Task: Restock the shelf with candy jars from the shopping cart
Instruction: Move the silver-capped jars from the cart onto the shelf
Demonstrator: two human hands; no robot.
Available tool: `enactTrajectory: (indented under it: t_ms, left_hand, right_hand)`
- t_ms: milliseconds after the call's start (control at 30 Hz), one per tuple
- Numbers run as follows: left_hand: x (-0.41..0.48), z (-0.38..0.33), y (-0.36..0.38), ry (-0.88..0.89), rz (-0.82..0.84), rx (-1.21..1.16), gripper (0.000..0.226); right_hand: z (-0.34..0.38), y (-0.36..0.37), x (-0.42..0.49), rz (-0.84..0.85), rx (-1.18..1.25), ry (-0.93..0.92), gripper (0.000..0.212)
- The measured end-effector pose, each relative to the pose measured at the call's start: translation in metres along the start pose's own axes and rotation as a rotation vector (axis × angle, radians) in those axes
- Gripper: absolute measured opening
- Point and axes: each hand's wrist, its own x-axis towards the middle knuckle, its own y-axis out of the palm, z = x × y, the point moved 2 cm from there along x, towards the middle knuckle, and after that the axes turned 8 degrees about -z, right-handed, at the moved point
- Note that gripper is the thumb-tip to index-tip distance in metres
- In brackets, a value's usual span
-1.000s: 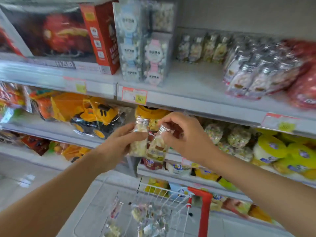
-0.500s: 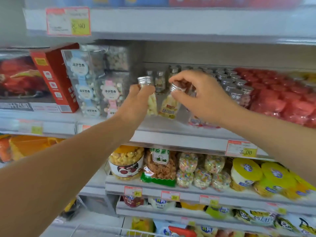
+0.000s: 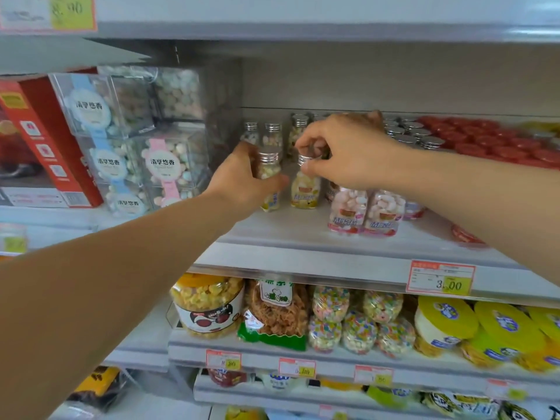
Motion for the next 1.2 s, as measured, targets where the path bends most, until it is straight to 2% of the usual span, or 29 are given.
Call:
enactTrajectory:
  t_ms: [167, 433, 533, 700, 967, 1200]
  left_hand:
    - [-0.005, 0.002, -0.004, 0.037, 0.132, -0.055, 0.037]
    - [0.01, 0.008, 0.0, 0.044, 0.033, -0.017, 0.038]
    - [0.011, 0.007, 0.002, 0.094, 0.006, 0.055, 0.039]
    - [0.009, -0.004, 0.002, 0.265, -0.052, 0.204, 0.061]
    - [0.03, -0.008, 0.014, 0.307, -0.171, 0.327, 0.058]
    - [0.059, -0.016, 0.026, 0.388, -0.243, 0.641, 0.057]
  right_hand:
    - [-0.004, -0.002, 0.005, 0.046, 0.014, 0.046, 0.033]
    - [-0.003, -0.006, 0.012, 0.116, 0.072, 0.099, 0.029]
    - [-0.006, -0.005, 0.016, 0.11, 0.081, 0.119, 0.031]
    - [-0.013, -0.001, 0.024, 0.134, 0.143, 0.183, 0.035]
    - [-0.024, 0.004, 0.038, 0.061, 0.113, 0.204, 0.037]
    - [-0.034, 0.011, 0.056, -0.003, 0.06, 0.192, 0.031]
